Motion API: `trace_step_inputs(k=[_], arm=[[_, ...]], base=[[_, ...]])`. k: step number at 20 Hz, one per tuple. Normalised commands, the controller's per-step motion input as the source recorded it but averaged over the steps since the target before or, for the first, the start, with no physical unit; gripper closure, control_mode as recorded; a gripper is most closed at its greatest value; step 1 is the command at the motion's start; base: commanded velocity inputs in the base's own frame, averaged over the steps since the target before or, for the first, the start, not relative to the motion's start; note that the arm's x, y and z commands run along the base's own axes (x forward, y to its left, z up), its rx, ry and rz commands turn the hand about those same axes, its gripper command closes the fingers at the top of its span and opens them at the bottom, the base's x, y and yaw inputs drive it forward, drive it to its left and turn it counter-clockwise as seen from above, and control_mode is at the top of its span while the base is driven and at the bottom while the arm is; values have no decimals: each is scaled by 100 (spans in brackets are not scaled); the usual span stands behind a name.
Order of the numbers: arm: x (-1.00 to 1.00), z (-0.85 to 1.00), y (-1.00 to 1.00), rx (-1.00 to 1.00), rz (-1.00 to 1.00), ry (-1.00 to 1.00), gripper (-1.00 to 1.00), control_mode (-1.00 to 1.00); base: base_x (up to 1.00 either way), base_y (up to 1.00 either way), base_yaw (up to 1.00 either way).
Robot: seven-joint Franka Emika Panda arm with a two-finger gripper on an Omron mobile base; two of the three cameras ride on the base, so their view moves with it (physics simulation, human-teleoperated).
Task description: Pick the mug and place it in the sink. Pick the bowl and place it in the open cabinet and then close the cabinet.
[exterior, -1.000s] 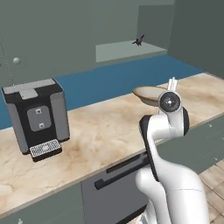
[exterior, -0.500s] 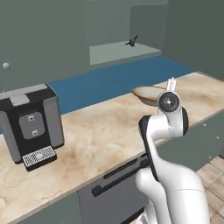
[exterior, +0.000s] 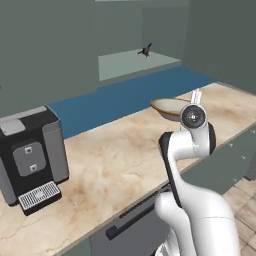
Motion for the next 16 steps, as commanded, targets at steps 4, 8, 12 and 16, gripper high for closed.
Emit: trace_step_inputs(k=[4,8,12,16], arm=[[0,0,0,0,0,0,100,100],[0,0,0,0,0,0,100,100],[0,0,0,0,0,0,100,100],[0,0,0,0,0,0,100,100]], base=[[46,0,-8],[45,2,-3],[2,-9,0],[28,0,0]])
